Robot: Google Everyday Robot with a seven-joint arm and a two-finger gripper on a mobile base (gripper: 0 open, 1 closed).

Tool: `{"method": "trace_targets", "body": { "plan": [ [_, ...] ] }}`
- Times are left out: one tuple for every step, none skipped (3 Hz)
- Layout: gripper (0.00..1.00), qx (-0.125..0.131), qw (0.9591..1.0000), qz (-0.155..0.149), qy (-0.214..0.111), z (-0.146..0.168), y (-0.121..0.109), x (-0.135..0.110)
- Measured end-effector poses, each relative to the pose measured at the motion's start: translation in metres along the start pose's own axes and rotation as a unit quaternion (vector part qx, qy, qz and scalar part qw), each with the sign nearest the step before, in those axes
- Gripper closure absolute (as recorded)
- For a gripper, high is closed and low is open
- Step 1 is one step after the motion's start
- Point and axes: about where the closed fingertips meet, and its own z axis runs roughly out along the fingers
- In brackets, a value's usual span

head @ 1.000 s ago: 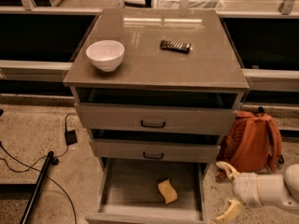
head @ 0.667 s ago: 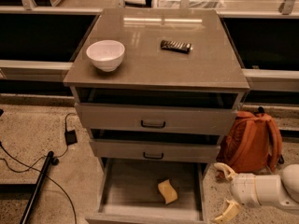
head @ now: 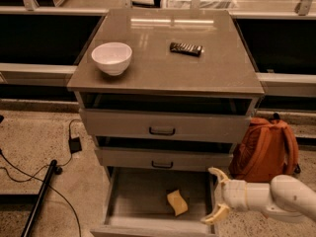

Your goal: Pick sponge from bottom drawer and place on counter

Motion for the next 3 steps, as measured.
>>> {"method": "trace_targets", "body": {
  "plan": [
    [0.0,0.05,0.9976,-0.003,-0.047,0.058,-0.011,0.024],
    [0.0,0.124,0.9886,-0.029,-0.08,0.079,-0.04,0.06],
    [0.0,0.13,0.987,-0.03,-0.091,0.092,-0.038,0.074]
  ]
}}
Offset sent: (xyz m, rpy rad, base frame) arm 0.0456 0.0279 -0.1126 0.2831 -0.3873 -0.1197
